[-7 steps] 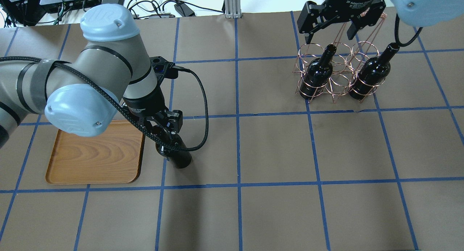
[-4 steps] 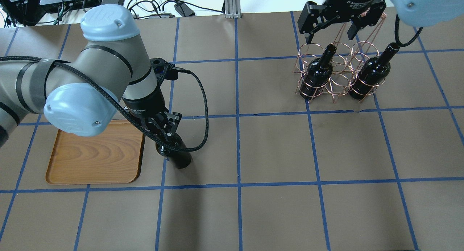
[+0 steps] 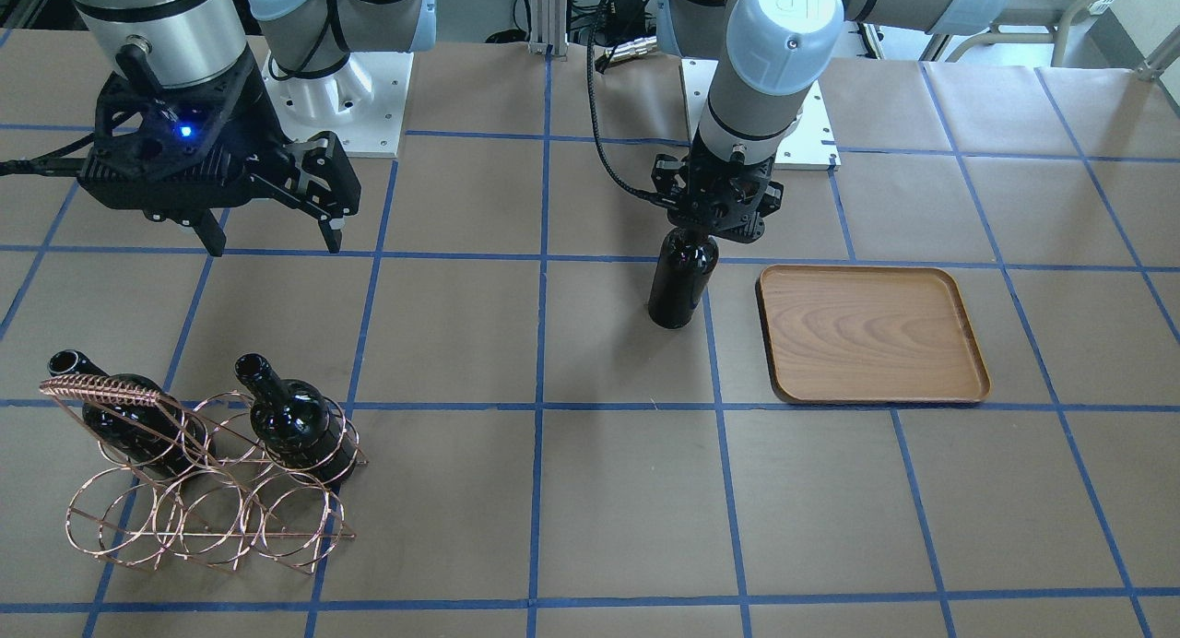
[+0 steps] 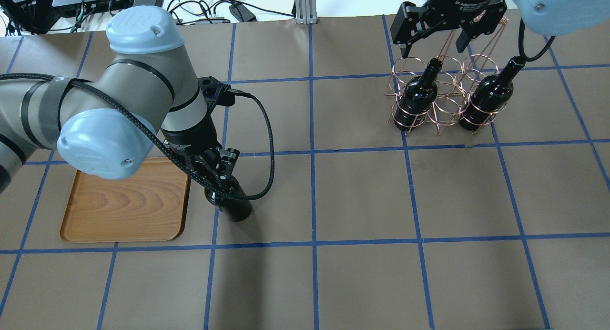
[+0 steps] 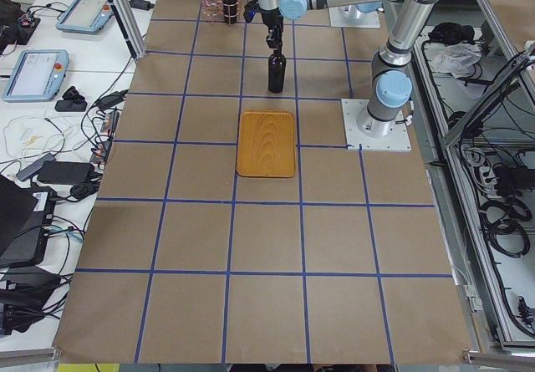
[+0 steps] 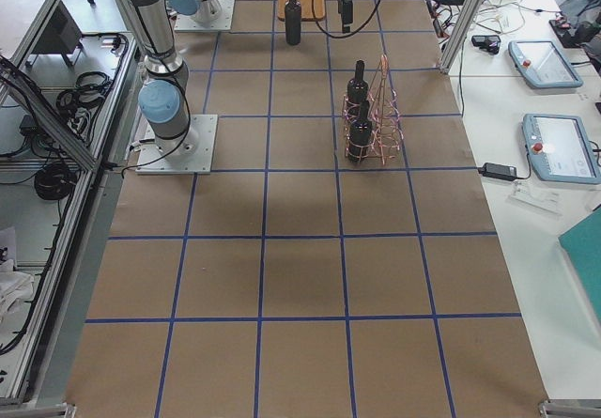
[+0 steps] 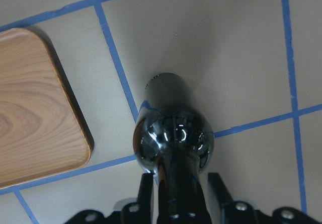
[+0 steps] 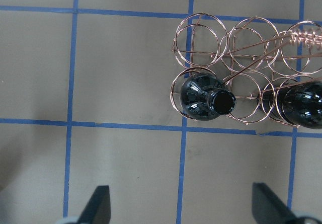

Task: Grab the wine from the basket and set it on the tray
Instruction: 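Close the left gripper on the bottle neck and lift it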

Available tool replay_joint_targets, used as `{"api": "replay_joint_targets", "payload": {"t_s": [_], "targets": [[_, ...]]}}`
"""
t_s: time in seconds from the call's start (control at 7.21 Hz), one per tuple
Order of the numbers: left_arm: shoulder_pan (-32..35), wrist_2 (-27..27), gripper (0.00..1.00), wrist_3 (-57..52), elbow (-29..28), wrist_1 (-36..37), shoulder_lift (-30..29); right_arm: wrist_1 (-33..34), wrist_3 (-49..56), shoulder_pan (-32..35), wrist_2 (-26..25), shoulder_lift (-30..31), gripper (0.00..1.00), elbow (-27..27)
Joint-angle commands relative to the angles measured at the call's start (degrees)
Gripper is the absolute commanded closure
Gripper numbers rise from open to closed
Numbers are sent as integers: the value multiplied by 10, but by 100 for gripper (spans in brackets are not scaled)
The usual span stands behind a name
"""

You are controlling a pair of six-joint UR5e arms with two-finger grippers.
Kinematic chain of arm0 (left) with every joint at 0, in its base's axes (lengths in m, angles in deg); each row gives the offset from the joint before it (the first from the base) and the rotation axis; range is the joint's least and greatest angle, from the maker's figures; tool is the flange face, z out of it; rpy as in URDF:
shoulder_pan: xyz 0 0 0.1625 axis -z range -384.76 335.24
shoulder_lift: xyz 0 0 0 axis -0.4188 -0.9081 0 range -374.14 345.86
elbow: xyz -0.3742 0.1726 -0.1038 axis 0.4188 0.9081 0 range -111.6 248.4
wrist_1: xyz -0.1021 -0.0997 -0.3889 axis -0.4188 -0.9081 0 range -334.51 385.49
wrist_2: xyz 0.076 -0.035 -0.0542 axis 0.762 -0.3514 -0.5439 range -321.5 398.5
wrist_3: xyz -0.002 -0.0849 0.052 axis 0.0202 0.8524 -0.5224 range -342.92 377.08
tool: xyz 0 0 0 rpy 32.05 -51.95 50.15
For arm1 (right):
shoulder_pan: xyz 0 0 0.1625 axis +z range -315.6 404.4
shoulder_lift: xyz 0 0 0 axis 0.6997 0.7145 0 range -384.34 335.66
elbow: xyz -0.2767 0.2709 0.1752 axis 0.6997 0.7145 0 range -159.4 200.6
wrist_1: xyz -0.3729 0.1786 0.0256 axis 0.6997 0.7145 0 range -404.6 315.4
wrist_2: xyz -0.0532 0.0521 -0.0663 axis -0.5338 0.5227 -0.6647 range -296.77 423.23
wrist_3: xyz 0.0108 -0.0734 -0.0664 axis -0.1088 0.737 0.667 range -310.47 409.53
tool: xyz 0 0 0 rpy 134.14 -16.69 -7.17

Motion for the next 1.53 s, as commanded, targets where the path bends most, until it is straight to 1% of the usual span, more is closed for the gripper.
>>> {"api": "replay_joint_targets", "payload": {"t_s": [0.0,0.42,0.55,0.69,1.11,1.25,1.39], "targets": [[0,2,53,-1,0,0,0,0,0,1,3,0,0,-1],[0,2,53,-2,0,0,0,0,0,1,3,0,0,-1],[-1,-5,72,0,0,0,-3,0,0,1,2,0,0,-2],[0,2,100,3,0,1,-6,0,0,1,2,0,0,-2],[-1,4,100,7,-16,-2,-8,1,0,2,4,1,0,-2],[-2,18,100,7,-35,-5,-6,3,-1,4,4,0,0,-2],[-3,51,100,5,-65,-22,-6,3,-1,4,4,1,0,-2]]}}
